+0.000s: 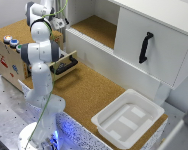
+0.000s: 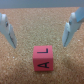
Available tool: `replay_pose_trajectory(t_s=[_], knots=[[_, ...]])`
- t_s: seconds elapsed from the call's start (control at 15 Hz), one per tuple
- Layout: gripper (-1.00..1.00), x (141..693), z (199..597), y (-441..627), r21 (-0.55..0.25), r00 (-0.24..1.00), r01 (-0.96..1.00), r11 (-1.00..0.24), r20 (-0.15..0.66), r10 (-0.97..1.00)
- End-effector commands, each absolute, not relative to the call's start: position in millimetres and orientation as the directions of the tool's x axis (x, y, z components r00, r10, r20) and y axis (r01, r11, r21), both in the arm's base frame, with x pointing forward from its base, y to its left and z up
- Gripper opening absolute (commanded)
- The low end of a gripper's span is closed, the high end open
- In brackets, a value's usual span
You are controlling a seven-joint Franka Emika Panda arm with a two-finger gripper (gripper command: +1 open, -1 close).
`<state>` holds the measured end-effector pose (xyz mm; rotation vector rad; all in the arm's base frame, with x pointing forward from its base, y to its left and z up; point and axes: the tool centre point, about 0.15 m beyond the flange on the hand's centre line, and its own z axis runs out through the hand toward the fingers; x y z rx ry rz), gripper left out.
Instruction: Toggle the blue light switch to turn on the blue light
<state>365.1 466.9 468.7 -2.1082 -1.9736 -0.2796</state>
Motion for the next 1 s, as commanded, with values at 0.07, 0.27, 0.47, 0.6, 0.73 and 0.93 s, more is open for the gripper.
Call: replay_pose_trajectory(t_s=[0.07, 0.27, 0.47, 0.6, 0.73, 0.93], knots=[[1.0, 369, 487, 448, -0.076, 0.303, 0.953, -0.293, 0.202, 0.931], [1.0, 370, 488, 435, -0.059, 0.451, 0.891, -0.449, 0.205, 0.869], [1.0, 372, 486, 417, -0.044, 0.61, 0.789, -0.613, 0.183, 0.771], [1.0, 373, 486, 409, -0.039, 0.68, 0.728, -0.685, 0.175, 0.712], [1.0, 374, 485, 399, -0.031, 0.733, 0.673, -0.739, 0.163, 0.661], [1.0, 375, 487, 386, -0.002, 0.787, 0.609, -0.793, 0.129, 0.604]])
